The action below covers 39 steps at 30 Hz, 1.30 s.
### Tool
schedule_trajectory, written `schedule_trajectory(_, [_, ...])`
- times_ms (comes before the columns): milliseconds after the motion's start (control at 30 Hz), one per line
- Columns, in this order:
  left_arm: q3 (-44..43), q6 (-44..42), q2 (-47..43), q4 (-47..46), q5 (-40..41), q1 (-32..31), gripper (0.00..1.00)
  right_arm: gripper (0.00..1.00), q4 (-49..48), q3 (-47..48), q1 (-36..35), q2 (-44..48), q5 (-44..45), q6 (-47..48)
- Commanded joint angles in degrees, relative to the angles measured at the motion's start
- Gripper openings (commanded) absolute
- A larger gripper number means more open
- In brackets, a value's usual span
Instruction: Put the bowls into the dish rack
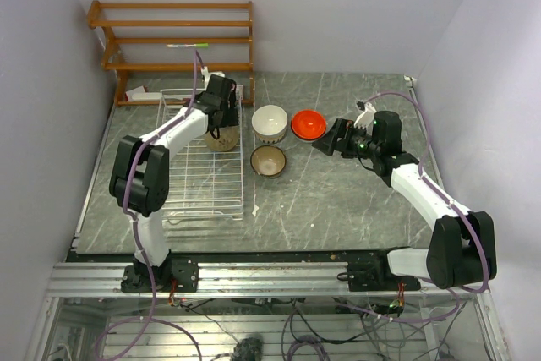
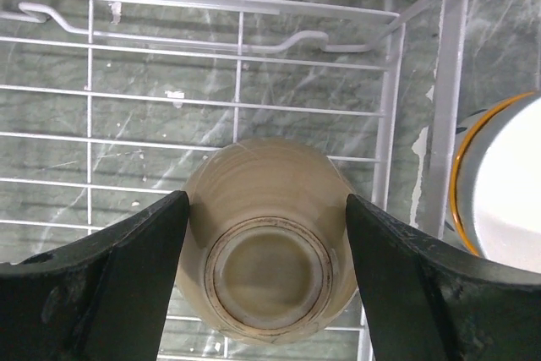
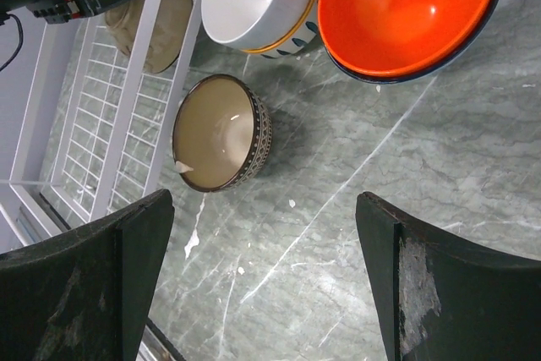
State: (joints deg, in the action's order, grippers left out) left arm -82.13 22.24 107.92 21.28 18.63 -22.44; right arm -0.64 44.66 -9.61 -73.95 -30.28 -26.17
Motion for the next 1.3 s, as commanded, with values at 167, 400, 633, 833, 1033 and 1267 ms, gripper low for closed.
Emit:
schedule_trajectory(167, [7.24,-0.13,-4.11,4.89,4.27,-1.04,0.84,0.89,-2.38,-1.06,-0.21,1.96,-1.52,-0.50])
schedule_trajectory(400, [19.62,3.31,-12.01,5.05,6.55,-1.63,0.84,0.89,-3.15,-1.93,-0.22,2.56,-2.45,-0.96])
schedule_trajectory(633, [27.70,8.42,-23.49,9.52,8.23,-1.79,0.82,0.89,-4.46,-3.18,-0.24,2.94,-3.18,-1.83])
schedule_trajectory(833, [33.91,12.71,-33.98,12.86,10.81,-3.38,0.82,0.89,-5.33,-3.71,-0.20,2.83,-3.82,-2.39])
schedule_trajectory(1033, [33.44,12.26,-43.37,14.35,8.91,-3.83,0.82,0.89,-4.95,-3.80,-0.23,3.52,-3.47,-2.17])
schedule_trajectory(1267, [31.89,9.45,-44.47,6.97,-2.20,-4.32,0.81,0.89,-4.33,-3.62,-0.20,3.72,-2.81,-1.87])
